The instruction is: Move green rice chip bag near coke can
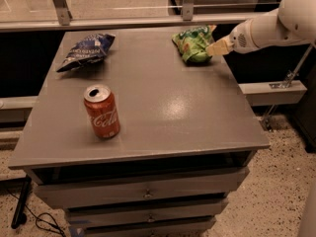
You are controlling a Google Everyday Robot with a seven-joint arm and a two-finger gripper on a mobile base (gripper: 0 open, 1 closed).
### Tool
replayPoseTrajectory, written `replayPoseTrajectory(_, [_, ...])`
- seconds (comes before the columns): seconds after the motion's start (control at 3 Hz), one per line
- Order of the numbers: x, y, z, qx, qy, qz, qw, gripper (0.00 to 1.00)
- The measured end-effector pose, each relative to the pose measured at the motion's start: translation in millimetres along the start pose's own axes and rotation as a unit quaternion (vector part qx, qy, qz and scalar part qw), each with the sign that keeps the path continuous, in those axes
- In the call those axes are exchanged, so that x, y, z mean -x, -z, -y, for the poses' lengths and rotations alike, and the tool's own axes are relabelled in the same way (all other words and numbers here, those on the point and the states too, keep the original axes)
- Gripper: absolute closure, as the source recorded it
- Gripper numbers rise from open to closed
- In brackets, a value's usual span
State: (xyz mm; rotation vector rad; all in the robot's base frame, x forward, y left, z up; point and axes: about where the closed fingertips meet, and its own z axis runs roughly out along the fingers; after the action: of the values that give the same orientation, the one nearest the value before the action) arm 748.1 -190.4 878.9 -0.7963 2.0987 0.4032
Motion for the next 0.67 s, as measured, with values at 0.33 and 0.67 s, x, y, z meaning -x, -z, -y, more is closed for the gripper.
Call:
replayPoseTrajectory(0.33, [9,24,-23,0.032,0.005,0.018,0.9993,0.86])
replayPoseTrajectory(0.67, [7,47,-56,0.085,0.004,0.03,0.9959,1.0])
